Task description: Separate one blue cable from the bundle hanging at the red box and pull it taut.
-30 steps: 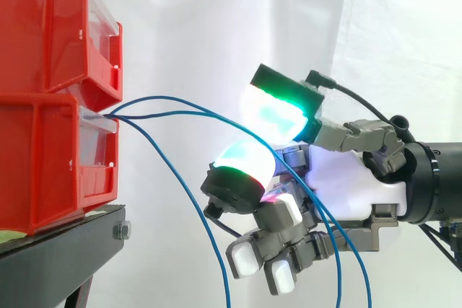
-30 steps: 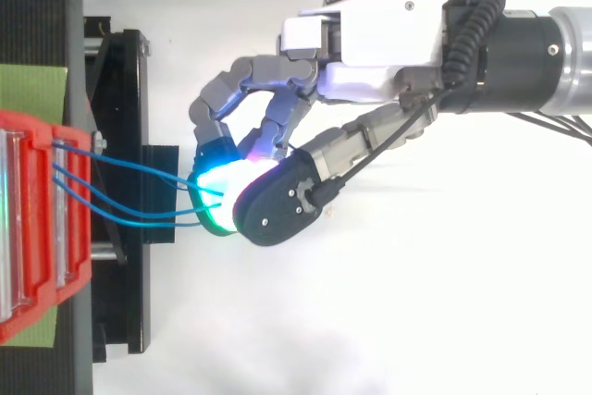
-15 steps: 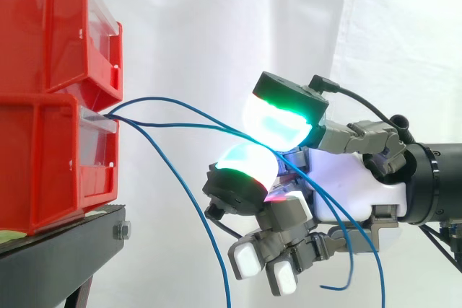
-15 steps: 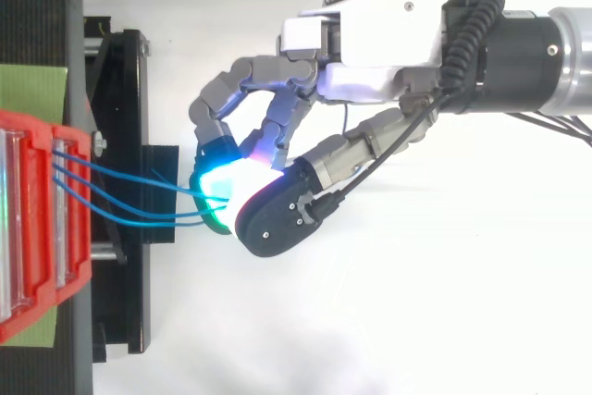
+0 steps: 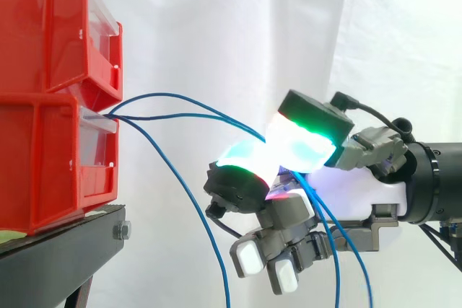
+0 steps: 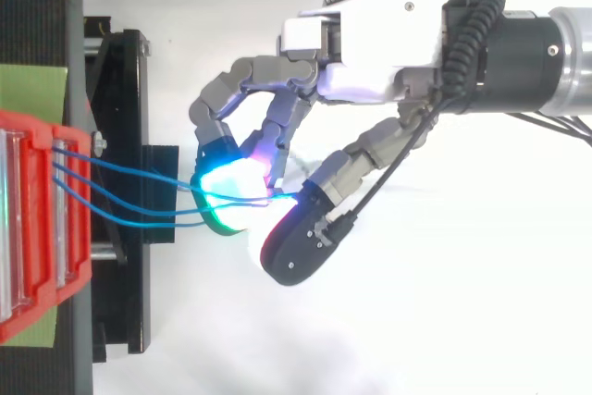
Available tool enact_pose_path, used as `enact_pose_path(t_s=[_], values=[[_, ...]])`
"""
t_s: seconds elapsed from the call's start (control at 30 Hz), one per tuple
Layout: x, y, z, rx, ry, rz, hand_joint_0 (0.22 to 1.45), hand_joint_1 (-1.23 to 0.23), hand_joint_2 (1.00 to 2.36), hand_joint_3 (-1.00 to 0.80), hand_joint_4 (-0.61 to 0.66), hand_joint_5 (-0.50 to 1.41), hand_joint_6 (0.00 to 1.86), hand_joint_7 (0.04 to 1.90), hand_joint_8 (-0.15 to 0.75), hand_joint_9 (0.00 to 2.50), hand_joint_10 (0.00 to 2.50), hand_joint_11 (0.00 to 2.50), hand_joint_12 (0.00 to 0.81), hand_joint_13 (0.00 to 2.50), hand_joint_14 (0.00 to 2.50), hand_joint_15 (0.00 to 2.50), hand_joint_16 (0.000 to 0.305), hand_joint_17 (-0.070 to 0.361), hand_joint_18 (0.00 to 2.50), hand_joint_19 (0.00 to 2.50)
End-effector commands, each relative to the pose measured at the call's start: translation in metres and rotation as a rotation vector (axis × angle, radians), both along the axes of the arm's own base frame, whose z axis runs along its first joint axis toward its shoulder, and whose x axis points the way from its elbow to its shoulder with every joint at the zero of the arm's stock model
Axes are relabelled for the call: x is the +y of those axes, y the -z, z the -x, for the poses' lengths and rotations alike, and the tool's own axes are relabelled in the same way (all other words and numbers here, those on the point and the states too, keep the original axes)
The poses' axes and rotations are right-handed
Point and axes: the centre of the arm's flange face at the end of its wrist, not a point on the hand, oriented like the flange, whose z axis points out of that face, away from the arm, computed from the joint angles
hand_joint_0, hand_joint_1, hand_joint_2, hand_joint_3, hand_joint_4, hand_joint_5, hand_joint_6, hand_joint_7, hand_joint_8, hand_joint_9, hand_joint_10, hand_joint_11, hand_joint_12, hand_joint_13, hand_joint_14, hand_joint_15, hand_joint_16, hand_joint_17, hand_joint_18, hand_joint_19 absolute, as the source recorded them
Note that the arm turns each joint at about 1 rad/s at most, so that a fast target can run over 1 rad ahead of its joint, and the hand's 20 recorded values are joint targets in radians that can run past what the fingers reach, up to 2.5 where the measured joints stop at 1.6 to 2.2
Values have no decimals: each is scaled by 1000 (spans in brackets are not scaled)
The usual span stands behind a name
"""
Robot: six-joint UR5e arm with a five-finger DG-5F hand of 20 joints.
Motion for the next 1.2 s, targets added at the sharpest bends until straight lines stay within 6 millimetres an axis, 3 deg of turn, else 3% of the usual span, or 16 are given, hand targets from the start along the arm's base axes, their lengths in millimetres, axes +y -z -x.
enact_pose_path(t_s=[0.0,0.3,0.47,0.63,0.77,0.9,1.17], values=[[-1,0,0,1,1,0,690,-921,1000,-500,177,-170,903,1321,393,1126,23,1016,377,891,19,499,49,111,917,524],[-1,1,0,1,1,0,522,-722,1000,-500,212,-160,876,1247,408,1146,22,1001,403,909,18,519,54,122,942,553],[-1,0,0,-1,1,0,486,-677,1000,-500,219,-162,868,1217,420,1152,21,970,417,917,18,518,58,129,958,549],[0,1,0,1,0,0,509,-490,1000,-500,218,-167,852,1194,410,1147,21,956,409,898,18,526,55,125,927,559],[0,1,0,1,0,0,577,-576,1000,-500,211,-172,847,1280,390,1136,22,954,393,882,19,534,52,117,881,595],[0,1,0,2,0,0,599,-670,1013,-341,196,-175,857,1327,393,1136,22,970,395,878,20,535,52,117,879,593],[0,1,0,2,0,0,624,-778,1018,-260,188,-189,883,1259,394,1113,22,988,402,883,20,531,52,117,893,582]])
